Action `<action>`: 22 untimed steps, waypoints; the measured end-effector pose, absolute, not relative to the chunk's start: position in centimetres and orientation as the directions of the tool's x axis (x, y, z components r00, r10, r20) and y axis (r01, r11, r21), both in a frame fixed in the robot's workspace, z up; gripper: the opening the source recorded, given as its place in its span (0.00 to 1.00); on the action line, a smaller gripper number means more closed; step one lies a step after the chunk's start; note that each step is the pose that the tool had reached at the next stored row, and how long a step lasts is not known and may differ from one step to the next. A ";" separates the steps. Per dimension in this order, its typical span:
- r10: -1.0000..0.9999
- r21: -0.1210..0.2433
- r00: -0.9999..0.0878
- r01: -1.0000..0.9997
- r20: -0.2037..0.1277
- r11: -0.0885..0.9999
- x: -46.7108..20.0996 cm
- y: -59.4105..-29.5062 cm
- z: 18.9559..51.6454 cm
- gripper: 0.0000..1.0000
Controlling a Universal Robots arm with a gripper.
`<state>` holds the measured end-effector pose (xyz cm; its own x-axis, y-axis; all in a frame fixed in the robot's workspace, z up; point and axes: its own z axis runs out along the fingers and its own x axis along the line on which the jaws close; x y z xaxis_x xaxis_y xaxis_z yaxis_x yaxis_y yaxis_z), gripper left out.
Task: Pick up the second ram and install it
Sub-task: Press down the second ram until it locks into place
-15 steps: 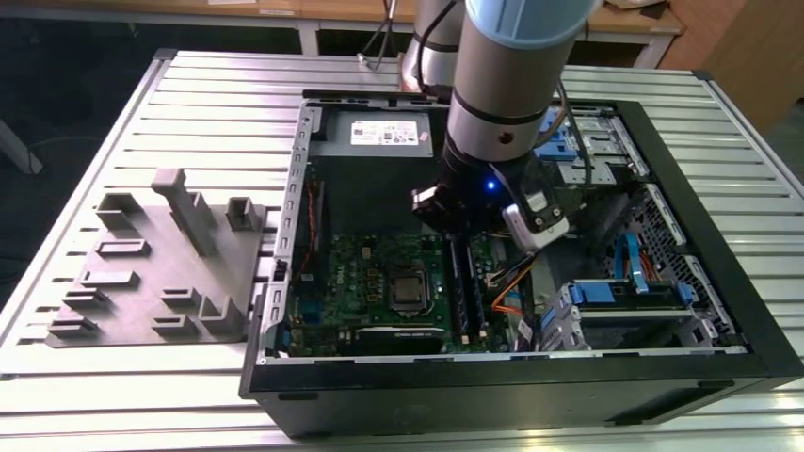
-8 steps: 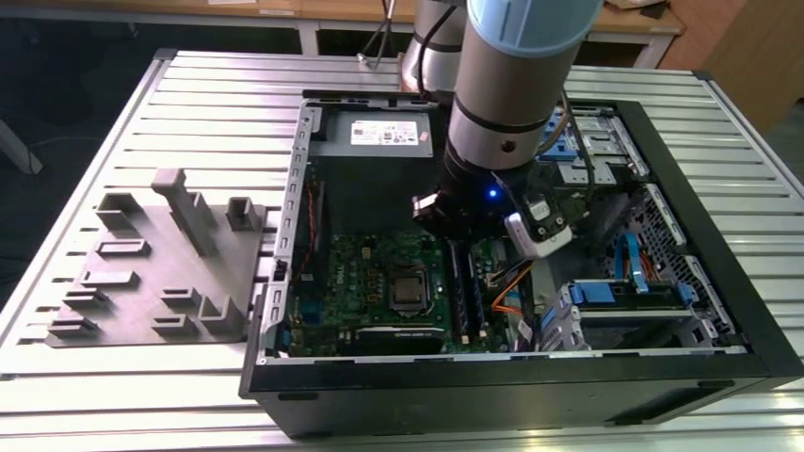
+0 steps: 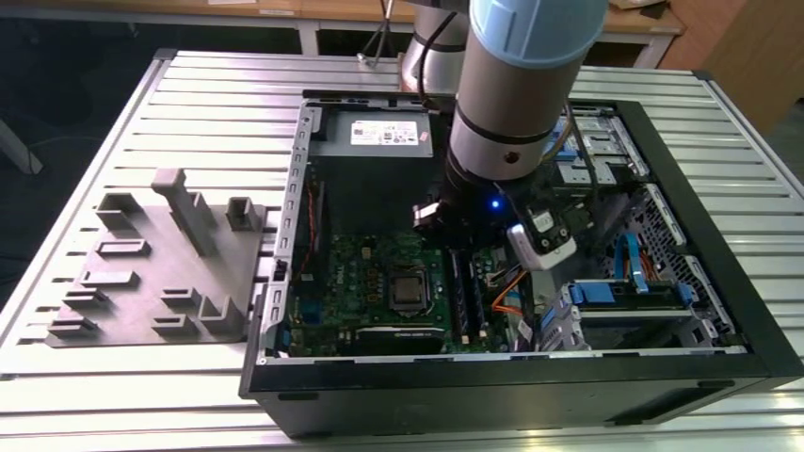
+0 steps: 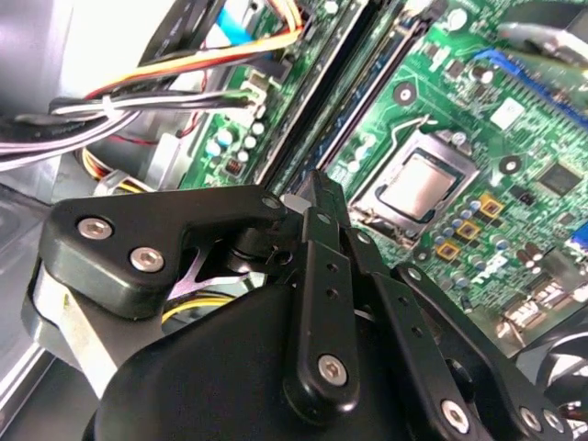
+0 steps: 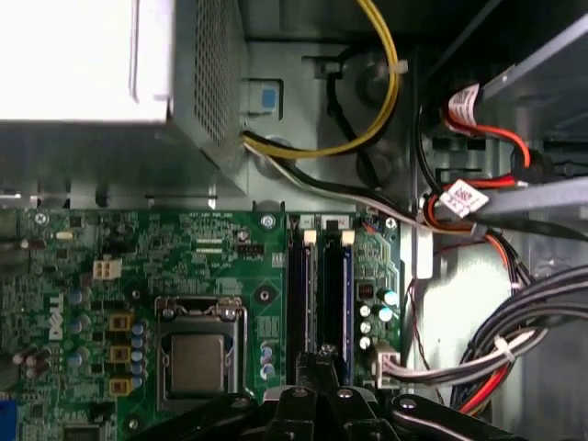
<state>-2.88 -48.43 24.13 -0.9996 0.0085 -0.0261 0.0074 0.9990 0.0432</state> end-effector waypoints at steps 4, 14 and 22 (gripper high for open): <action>0.008 0.043 -1.000 0.007 -0.026 0.999 -2.9 -49.1 24.1 0.07; 0.008 0.043 -1.000 0.007 -0.026 0.999 -2.9 -50.7 24.1 0.07; 0.008 0.042 -1.000 0.007 -0.026 0.999 -2.9 -52.3 24.1 0.07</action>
